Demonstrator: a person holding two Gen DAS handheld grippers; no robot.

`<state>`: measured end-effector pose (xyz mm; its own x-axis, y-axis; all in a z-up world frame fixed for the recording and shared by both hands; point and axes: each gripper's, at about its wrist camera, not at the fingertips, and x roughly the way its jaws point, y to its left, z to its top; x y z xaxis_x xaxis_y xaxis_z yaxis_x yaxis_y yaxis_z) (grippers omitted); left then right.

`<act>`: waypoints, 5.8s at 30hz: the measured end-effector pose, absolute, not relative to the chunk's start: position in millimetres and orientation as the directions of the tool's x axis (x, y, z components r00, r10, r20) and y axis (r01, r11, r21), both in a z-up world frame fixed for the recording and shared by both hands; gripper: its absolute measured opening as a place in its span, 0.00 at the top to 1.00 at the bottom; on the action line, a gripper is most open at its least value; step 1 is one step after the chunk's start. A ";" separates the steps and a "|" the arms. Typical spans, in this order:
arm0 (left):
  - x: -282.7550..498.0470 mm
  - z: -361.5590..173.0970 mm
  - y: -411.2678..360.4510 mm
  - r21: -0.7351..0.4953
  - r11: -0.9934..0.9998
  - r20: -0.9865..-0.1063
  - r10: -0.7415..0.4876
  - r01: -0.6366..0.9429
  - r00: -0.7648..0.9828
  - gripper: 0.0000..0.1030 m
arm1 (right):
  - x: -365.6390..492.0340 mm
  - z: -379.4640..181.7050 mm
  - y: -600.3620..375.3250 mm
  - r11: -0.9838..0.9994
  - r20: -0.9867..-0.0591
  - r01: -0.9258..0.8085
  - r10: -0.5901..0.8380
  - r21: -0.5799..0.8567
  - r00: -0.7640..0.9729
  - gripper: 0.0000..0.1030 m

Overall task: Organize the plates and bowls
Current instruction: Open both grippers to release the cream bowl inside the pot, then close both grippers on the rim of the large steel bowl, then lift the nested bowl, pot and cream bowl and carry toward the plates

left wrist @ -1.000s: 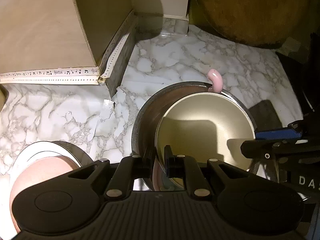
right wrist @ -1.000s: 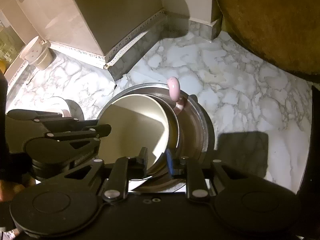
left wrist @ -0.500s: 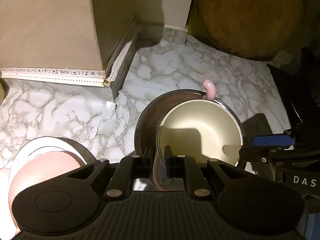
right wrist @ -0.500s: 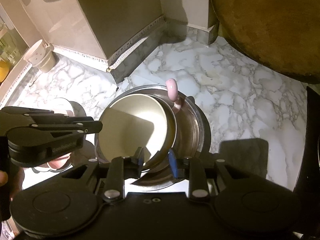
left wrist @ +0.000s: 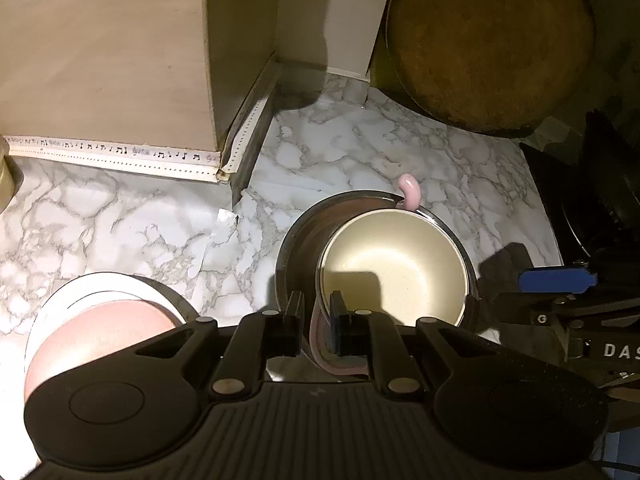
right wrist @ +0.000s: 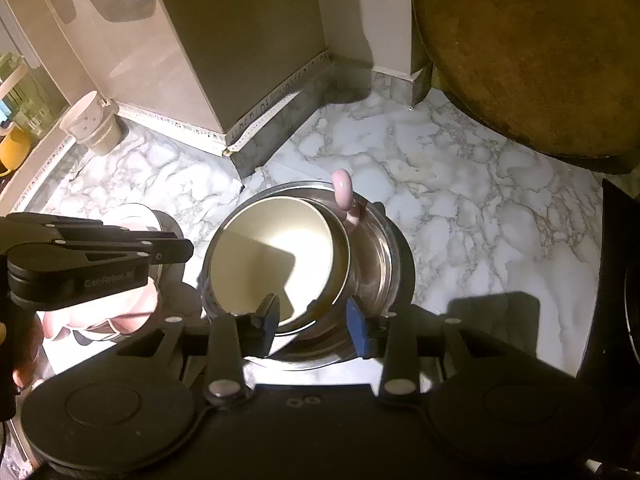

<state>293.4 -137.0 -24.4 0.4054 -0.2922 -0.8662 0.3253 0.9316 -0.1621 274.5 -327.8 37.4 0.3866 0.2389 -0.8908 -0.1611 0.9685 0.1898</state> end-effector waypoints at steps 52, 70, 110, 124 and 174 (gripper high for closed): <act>369.1 -99.8 -116.4 -0.175 0.960 -0.898 -0.246 0.217 0.364 0.28 | 287.5 -55.1 -387.4 0.960 -0.918 0.022 0.262 0.281 0.297 0.41; 369.8 -111.7 -116.1 -0.339 0.931 -0.896 -0.363 0.136 0.254 0.71 | 301.6 -64.2 -381.5 0.935 -0.903 0.006 0.340 0.354 0.261 0.80; 337.9 -74.0 -107.7 -0.341 0.935 -0.894 -0.356 0.102 0.271 0.88 | 296.3 -26.7 -367.2 0.944 -0.914 0.020 0.315 0.330 0.255 0.86; 320.9 -21.6 -73.9 -0.316 0.946 -0.887 -0.322 0.075 0.332 0.88 | 295.2 17.1 -336.6 0.944 -0.900 -0.063 0.327 0.323 0.290 0.86; 262.8 -25.0 122.1 -0.244 0.938 -0.920 -0.143 -0.246 0.365 0.88 | 302.2 7.9 -131.2 0.873 -0.900 -0.339 0.415 0.351 0.137 0.86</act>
<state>262.8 122.1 -25.0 0.3651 -0.1431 -0.9199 -0.2462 0.9381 -0.2436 302.1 -131.2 7.9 0.1368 0.4147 -0.8996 -0.3389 0.8730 0.3508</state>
